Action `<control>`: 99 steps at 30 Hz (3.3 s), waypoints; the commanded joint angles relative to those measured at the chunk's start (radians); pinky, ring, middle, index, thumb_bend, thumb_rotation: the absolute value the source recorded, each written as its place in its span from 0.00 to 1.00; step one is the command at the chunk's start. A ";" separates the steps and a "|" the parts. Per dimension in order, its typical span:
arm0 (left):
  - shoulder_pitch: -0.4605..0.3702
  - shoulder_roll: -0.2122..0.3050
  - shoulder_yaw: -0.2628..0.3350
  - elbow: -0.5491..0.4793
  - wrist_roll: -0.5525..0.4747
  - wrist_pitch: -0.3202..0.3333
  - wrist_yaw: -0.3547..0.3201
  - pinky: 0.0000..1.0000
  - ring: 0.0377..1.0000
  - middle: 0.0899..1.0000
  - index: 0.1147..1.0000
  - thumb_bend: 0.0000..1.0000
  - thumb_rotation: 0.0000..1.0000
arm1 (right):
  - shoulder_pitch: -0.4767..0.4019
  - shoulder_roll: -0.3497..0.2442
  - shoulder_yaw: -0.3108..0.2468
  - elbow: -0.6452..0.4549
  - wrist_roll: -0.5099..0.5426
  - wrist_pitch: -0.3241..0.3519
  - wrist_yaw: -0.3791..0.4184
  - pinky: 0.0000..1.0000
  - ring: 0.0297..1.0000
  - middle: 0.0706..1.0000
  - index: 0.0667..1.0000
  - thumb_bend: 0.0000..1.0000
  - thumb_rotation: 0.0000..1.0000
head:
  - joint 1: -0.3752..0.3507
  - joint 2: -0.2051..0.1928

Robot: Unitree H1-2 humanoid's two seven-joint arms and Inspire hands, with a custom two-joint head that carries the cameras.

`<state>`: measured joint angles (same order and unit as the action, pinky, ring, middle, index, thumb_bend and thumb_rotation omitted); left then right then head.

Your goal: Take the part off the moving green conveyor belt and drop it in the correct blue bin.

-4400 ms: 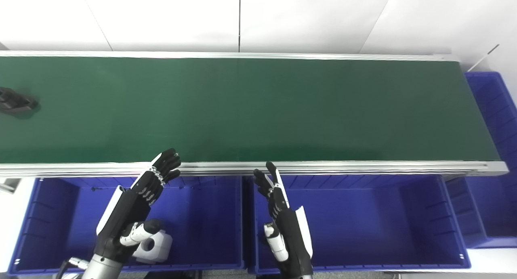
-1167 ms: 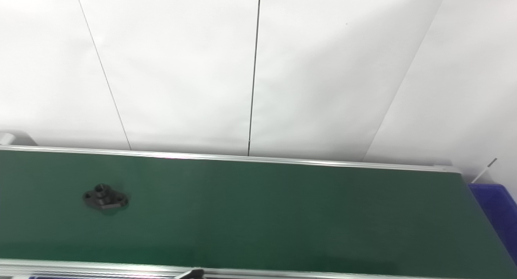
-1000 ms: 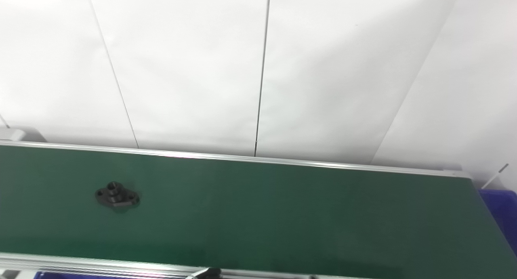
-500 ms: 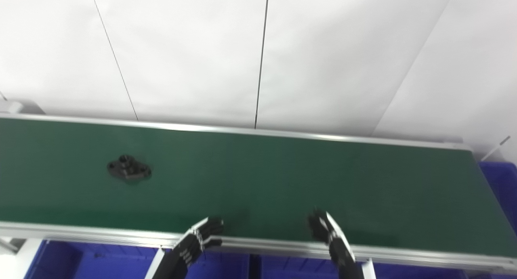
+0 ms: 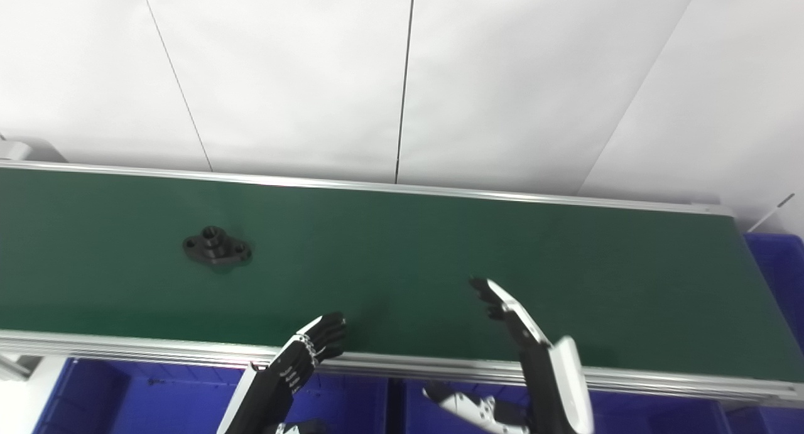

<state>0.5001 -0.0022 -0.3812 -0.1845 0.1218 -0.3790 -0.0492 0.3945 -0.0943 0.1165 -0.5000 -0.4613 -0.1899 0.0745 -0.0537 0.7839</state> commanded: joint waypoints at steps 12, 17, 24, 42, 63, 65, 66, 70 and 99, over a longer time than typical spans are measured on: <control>0.061 0.013 -0.025 -0.053 0.010 0.013 -0.026 0.84 0.88 0.88 0.85 0.81 0.67 | -0.264 0.011 0.032 0.010 -0.100 0.207 0.104 0.64 0.74 0.79 0.82 0.77 0.59 | 0.014 -0.016; 0.075 0.016 -0.024 -0.058 0.033 0.005 -0.018 0.82 0.87 0.86 0.85 0.79 0.65 | -0.380 0.022 0.056 0.056 -0.138 0.277 0.134 0.65 0.75 0.80 0.82 0.76 0.57 | 0.029 -0.021; 0.077 0.027 -0.033 -0.061 0.046 0.034 -0.035 0.83 0.88 0.87 0.87 0.78 0.67 | -0.507 0.046 0.092 0.158 -0.203 0.358 0.126 0.61 0.73 0.78 0.80 0.77 0.53 | 0.047 -0.034; 0.039 0.023 -0.050 -0.046 0.068 0.094 -0.050 0.81 0.87 0.87 0.85 0.78 0.64 | -0.718 0.061 0.303 0.493 -0.487 0.395 0.070 0.63 0.76 0.79 0.83 0.83 0.55 | 0.075 -0.060; 0.036 0.004 -0.081 -0.050 0.154 0.105 -0.041 0.78 0.86 0.88 0.87 0.79 0.67 | -0.816 0.079 0.411 0.656 -0.560 0.361 0.044 0.65 0.73 0.78 0.81 0.91 0.55 | 0.107 -0.067; 0.037 0.004 -0.084 -0.054 0.154 0.110 -0.044 0.78 0.86 0.88 0.87 0.80 0.67 | -0.816 0.077 0.414 0.666 -0.551 0.346 0.024 0.64 0.72 0.77 0.80 0.91 0.54 | 0.109 -0.068; 0.038 0.004 -0.085 -0.059 0.158 0.118 -0.046 0.78 0.86 0.88 0.87 0.79 0.67 | -0.816 0.076 0.416 0.671 -0.546 0.339 0.015 0.63 0.71 0.76 0.80 0.90 0.54 | 0.111 -0.068; 0.041 0.001 -0.090 -0.065 0.163 0.132 -0.045 0.77 0.85 0.88 0.86 0.80 0.67 | -0.815 0.068 0.428 0.699 -0.528 0.290 -0.056 0.58 0.67 0.72 0.77 0.89 0.52 | 0.123 -0.071; 0.067 0.002 -0.112 -0.106 0.140 0.198 -0.047 0.79 0.86 0.87 0.87 0.77 0.63 | -0.785 0.005 0.560 0.868 -0.697 0.301 -0.216 0.14 0.19 0.29 0.54 0.66 0.37 | 0.147 -0.070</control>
<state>0.5346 0.0343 -0.4335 -0.2592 0.2570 -0.1701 -0.0880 -0.3873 -0.0796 0.6612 0.3466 -1.1347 0.0759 -0.1698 0.0920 0.7133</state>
